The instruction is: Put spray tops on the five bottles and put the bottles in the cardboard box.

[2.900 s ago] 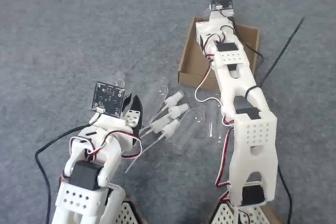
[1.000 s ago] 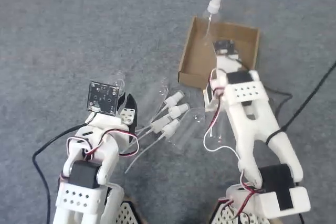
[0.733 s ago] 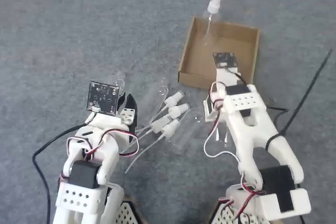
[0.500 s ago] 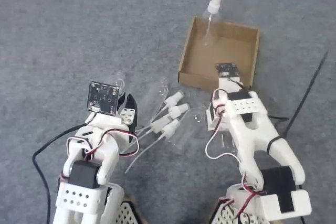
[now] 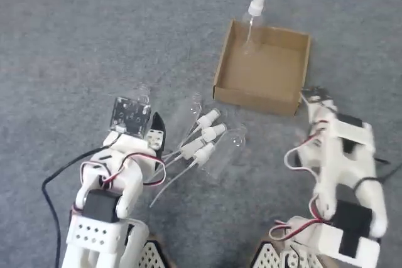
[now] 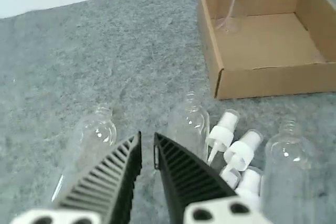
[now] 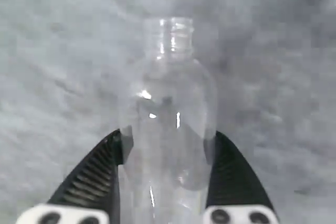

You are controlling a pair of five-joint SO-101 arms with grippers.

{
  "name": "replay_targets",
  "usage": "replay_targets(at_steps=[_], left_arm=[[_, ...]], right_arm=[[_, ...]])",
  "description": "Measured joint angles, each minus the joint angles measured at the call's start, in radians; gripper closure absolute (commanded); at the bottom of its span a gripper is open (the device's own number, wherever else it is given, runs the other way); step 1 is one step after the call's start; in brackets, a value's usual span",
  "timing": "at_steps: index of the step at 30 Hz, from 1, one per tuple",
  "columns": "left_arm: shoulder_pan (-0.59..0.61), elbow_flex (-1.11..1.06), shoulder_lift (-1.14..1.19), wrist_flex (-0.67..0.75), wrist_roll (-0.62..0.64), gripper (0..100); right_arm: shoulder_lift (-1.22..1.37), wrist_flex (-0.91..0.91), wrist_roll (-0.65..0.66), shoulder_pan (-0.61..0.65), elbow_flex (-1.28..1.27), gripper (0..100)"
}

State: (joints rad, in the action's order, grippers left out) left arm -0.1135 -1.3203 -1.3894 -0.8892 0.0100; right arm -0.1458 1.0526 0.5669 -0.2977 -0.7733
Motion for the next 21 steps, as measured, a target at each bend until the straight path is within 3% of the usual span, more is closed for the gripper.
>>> replay_targets(at_steps=[6, 10, 16, 21], left_arm=[[-0.137, 0.195, 0.33, -0.023, -0.097, 97], [-0.258, 0.397, 0.649, -0.077, -0.121, 97], [-0.288, 0.744, 1.158, -0.11, -0.164, 88], [-0.325, 0.927, 1.47, -0.117, -0.173, 87]], right_arm=[[-0.008, -0.023, 0.198, -0.16, 0.0, 94.3], [-0.008, -0.083, 0.232, -0.232, -0.002, 94.3], [-0.008, -0.094, 0.269, -0.258, -0.002, 94.2], [-0.008, -0.1, 0.27, -0.259, -0.002, 94.2]])
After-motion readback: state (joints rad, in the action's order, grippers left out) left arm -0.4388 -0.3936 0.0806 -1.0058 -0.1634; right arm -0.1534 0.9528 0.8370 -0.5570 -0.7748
